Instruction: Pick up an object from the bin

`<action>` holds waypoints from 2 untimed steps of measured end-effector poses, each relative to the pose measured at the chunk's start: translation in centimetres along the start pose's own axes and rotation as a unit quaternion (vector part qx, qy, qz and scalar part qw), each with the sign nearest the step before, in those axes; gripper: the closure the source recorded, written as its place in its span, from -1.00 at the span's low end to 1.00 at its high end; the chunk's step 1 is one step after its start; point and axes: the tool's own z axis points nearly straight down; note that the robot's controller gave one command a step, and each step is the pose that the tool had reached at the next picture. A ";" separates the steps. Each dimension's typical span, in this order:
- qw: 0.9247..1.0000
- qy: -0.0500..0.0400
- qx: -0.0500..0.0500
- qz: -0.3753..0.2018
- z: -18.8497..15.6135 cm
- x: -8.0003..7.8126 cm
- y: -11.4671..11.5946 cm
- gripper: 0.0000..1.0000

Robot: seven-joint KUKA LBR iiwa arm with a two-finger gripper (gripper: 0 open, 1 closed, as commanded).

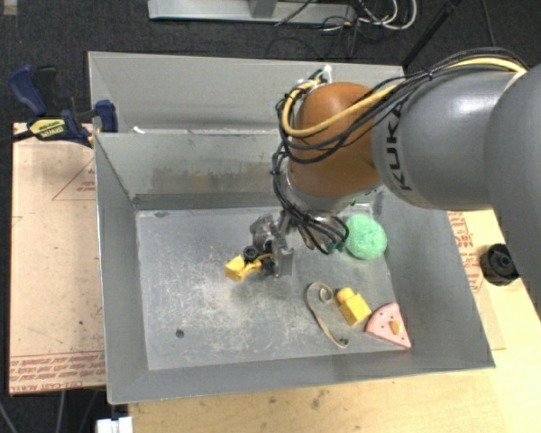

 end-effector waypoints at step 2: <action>1.000 0.000 0.000 0.000 -3.0 0.0 0.0 1.00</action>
Offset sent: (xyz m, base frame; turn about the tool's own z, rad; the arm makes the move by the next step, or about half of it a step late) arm -0.0001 -0.0001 0.0695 0.0000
